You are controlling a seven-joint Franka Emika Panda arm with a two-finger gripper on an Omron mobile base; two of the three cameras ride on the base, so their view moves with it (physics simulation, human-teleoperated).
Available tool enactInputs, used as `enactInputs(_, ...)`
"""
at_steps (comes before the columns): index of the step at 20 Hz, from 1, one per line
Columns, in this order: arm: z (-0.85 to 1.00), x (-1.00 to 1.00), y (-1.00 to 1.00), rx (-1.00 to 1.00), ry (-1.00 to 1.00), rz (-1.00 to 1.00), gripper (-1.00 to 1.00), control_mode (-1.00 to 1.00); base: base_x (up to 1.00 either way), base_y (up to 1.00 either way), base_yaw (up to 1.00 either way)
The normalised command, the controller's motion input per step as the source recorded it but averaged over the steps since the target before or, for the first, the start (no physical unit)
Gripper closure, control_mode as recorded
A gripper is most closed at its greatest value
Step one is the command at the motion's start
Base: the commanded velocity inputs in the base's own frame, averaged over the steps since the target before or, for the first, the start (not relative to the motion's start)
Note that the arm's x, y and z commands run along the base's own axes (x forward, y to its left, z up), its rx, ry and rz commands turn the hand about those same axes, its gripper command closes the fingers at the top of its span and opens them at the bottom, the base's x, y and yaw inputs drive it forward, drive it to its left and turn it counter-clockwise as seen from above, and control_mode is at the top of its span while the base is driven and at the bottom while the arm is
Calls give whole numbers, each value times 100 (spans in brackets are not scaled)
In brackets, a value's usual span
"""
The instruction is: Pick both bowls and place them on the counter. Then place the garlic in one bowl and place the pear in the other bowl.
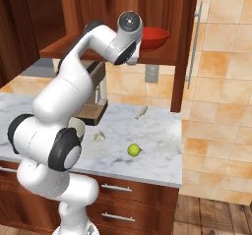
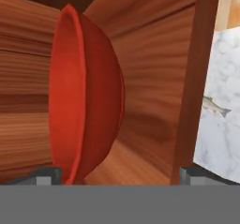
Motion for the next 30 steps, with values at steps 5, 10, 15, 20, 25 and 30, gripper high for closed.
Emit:
enactInputs(5, -7, 52, -10, 0, 5, 0, -100, -100, 0, 0, 0)
enactInputs(10, 0, 46, -15, 0, 0, 1, -100, -100, 0, 0, 0)
enactInputs(15, -3, 44, -19, 0, 3, 0, -100, -100, 0, 0, 0)
enactInputs(20, -12, 21, -4, -1, 0, 2, 100, -100, 0, 0, 0)
enactInputs(25, -22, -16, 0, -1, 3, 4, 100, -100, 0, 0, 0)
enactInputs(30, -6, -42, 0, 0, 6, 3, 100, -100, 0, 0, 0)
